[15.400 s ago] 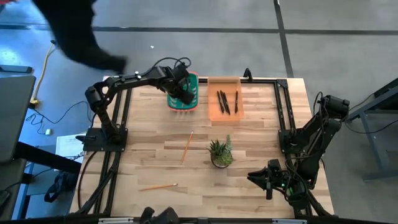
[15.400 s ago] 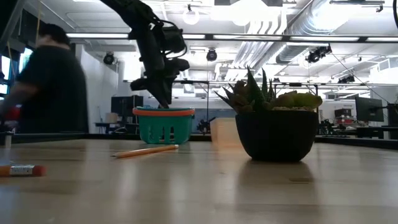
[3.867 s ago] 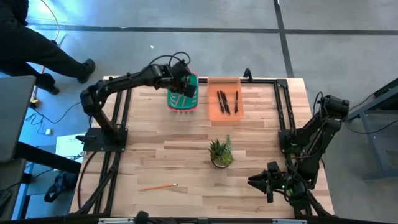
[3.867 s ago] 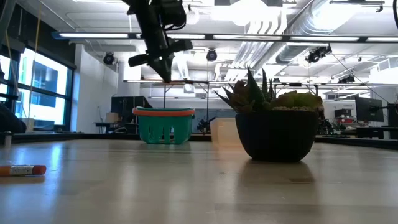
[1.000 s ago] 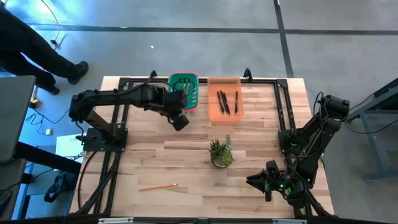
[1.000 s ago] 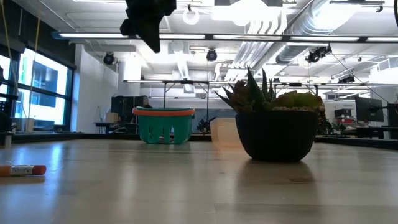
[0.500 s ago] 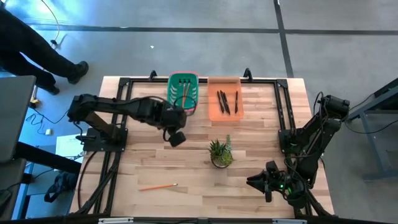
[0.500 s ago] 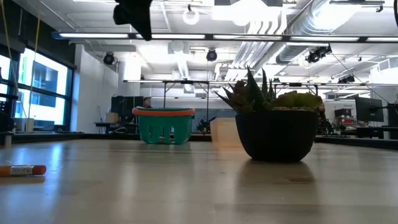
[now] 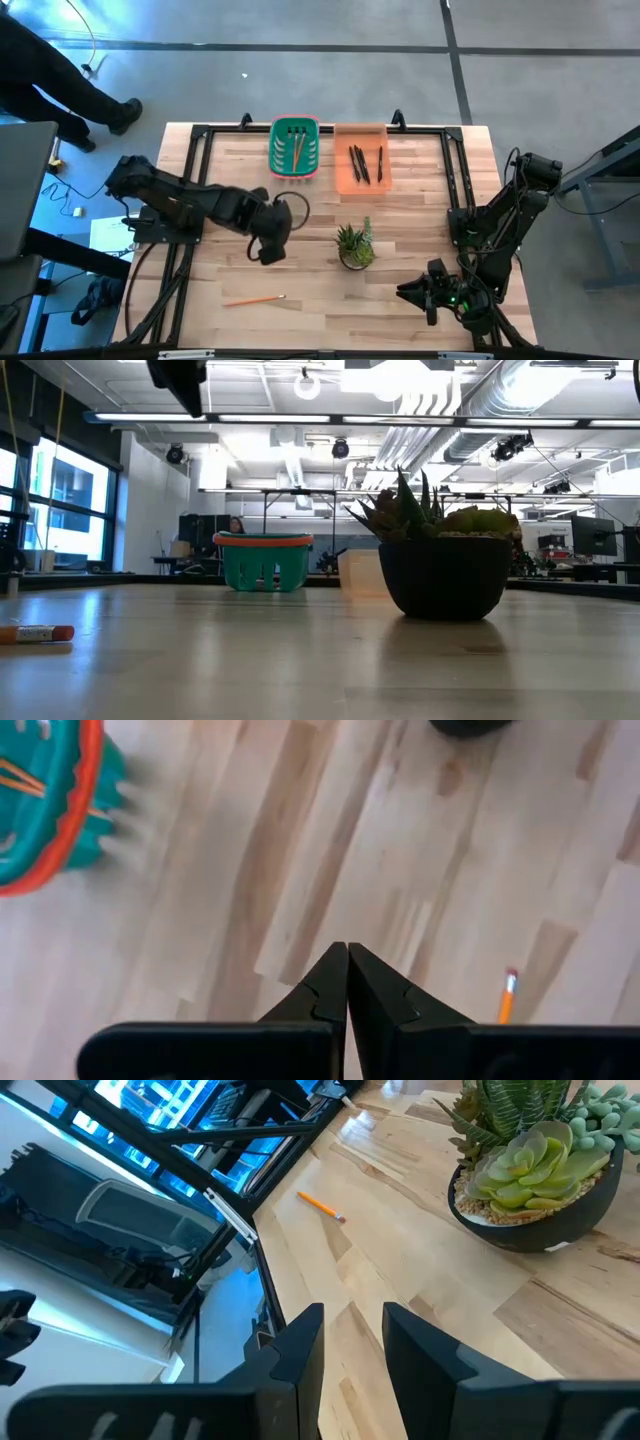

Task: Sort pens & pencils
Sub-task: Put the pencil into the green bin

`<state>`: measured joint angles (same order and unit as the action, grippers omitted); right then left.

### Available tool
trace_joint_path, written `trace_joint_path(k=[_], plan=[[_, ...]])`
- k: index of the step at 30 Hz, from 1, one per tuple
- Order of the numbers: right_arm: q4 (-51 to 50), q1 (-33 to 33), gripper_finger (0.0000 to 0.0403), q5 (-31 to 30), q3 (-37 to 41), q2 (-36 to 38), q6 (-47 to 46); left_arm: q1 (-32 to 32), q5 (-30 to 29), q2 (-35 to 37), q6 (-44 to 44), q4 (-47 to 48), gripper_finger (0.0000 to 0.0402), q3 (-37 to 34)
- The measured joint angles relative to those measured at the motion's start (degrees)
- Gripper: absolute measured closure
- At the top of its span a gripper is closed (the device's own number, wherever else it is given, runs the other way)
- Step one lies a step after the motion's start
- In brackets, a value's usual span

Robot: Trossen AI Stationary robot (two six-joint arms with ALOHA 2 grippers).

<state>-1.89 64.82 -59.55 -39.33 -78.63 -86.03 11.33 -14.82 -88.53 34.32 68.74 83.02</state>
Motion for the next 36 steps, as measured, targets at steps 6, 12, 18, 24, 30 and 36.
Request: trace_joint_path(k=[6, 12, 18, 24, 30, 36], plan=[[0.0, 0.0, 0.0306, 0.0, 0.0, 0.0, 1.0, 5.9, -1.4, 0.0, 3.7, -2.0, 0.0401, -2.4], [0.0, 0.0, 0.0306, 0.0, 0.0, 0.0, 1.2, 11.8, -4.7, 0.0, 7.4, -5.7, 0.0401, -4.8], [0.0, 0.0, 0.0306, 0.0, 0.0, 0.0, 1.7, 17.2, -4.7, 0.0, 9.9, -9.1, 0.0401, -7.0], [0.0, 0.0, 0.0306, 0.1, 0.0, 0.0, 2.5, 22.0, -4.4, 0.0, 13.7, -9.6, 0.0401, -8.9], [-0.4, 0.0, 0.0306, 0.1, 0.0, 0.0, 2.5, 25.9, -2.4, 0.0, 16.9, -13.9, 0.0401, -11.7], [-0.4, 0.0, 0.0306, 0.2, 0.0, 0.0, 2.5, 29.1, -0.2, 0.0, 19.5, -18.3, 0.0401, -14.9]])
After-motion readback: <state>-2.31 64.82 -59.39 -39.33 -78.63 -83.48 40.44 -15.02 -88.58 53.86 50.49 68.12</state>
